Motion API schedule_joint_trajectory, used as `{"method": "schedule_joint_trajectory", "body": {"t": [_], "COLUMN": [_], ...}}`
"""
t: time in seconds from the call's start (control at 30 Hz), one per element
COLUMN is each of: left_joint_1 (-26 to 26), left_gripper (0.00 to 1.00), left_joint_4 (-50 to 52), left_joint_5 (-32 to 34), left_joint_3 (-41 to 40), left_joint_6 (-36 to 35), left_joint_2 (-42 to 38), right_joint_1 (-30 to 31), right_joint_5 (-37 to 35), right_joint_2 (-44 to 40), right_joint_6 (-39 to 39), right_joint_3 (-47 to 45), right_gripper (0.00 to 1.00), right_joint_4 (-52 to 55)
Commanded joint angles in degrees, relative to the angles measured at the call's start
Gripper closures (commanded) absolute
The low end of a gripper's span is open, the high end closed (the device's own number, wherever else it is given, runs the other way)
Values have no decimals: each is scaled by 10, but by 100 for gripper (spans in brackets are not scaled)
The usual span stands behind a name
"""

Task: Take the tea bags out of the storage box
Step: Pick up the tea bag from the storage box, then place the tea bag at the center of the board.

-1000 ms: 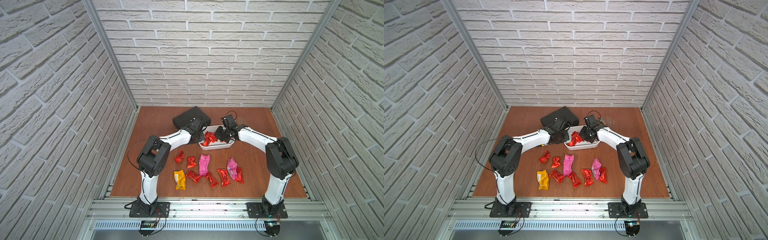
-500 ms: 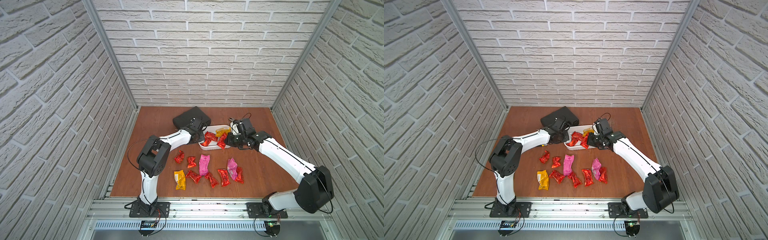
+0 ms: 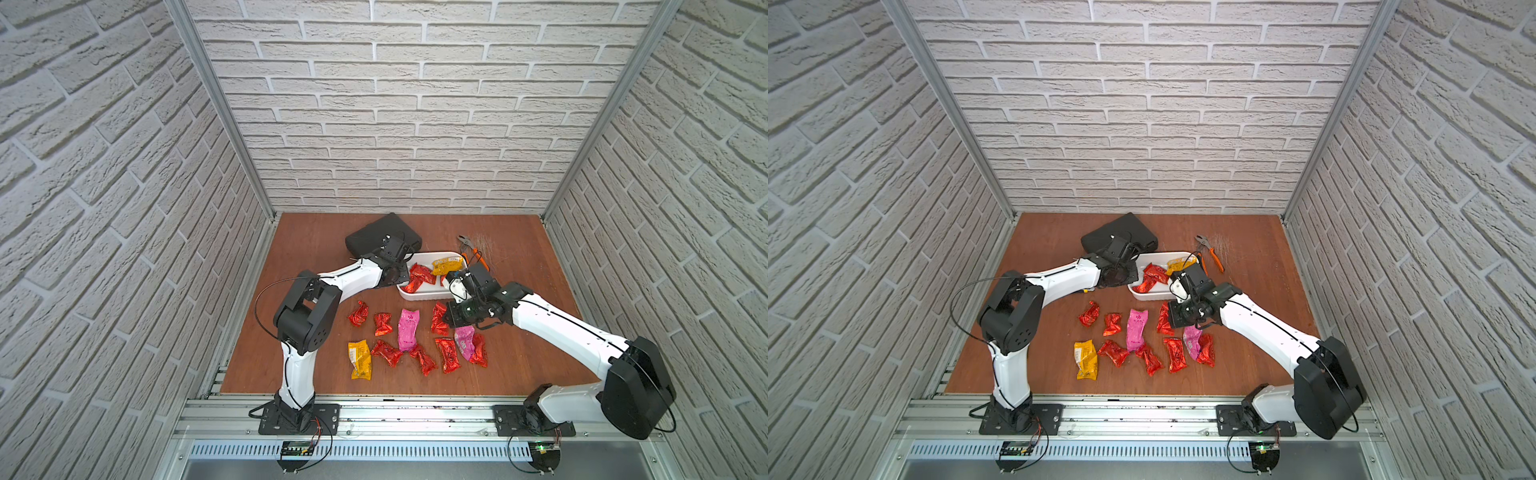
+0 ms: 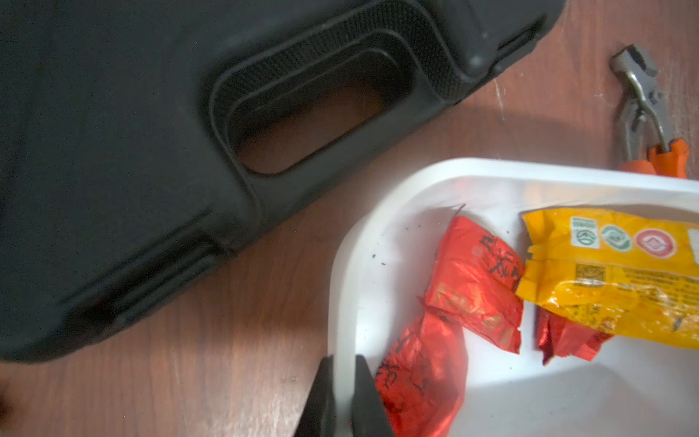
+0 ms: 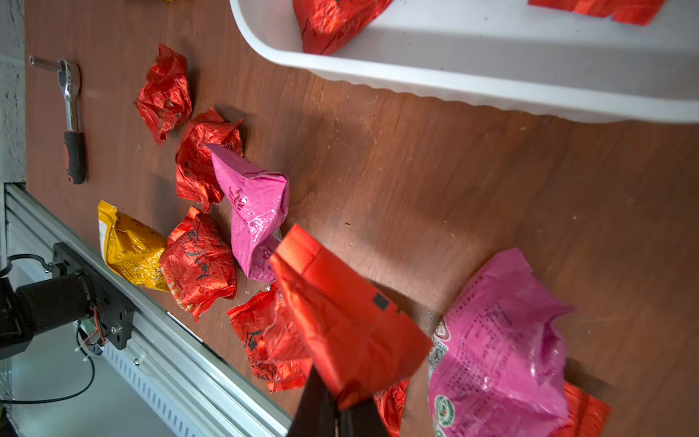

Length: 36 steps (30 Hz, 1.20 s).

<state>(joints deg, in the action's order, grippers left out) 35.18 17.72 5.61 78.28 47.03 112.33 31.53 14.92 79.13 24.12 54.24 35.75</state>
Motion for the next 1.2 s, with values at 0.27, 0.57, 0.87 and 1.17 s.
{"method": "schedule_joint_trajectory", "body": {"t": [0.27,0.57,0.87,1.17], "left_joint_1": [-2,-2,-2,-2], "left_gripper": [100,100,100,100], "left_joint_4": [8,4,0,3], "left_joint_5": [-6,-3,-1,-3], "left_joint_3": [-2,-6,-2,6], "left_joint_6": [-13,-15,-13,-10], "left_joint_2": [-12,-17,-18,-17], "right_joint_1": [42,40,-5,-55], "right_joint_5": [-17,-67,-255,-219], "right_joint_2": [120,29,4,145], "right_joint_6": [12,-5,95,255], "right_joint_3": [13,48,156,229], "right_gripper": [93,52,45,39], "right_joint_4": [-76,-22,28,-11]}}
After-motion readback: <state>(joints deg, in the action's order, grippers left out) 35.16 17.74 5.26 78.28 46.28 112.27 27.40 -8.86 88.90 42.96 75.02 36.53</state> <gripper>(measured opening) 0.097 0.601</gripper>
